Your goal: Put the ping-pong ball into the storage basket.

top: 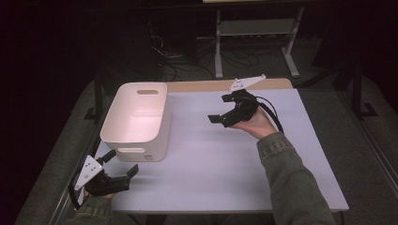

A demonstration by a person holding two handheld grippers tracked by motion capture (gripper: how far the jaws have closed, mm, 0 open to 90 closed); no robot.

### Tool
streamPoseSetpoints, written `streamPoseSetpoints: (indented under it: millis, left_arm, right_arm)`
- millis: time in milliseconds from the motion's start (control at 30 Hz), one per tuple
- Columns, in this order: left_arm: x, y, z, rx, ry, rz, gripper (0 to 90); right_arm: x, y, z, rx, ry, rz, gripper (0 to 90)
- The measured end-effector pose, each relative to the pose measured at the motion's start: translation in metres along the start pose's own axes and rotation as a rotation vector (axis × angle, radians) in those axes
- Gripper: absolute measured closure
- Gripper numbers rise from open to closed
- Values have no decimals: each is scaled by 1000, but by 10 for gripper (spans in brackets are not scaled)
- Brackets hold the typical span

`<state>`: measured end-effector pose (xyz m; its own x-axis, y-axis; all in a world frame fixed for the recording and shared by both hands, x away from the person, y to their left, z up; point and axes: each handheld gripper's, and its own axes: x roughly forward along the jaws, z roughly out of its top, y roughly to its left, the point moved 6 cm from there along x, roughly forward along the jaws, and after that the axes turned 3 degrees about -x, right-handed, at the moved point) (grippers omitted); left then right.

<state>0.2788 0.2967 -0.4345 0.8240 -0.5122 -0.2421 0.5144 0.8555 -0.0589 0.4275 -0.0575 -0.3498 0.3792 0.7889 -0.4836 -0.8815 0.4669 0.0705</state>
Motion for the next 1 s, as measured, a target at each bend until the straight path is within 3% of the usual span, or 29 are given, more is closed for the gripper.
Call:
streamPoseSetpoints:
  millis: [533, 1000]
  left_arm:
    - [1, 0, 0, 2, 0, -2, 1]
    - [1, 0, 0, 3, 1, 0, 1]
  right_arm:
    - [-23, -7, -29, 20, 14, -39, 0]
    - [-44, -14, -56, 60, -9, -79, 0]
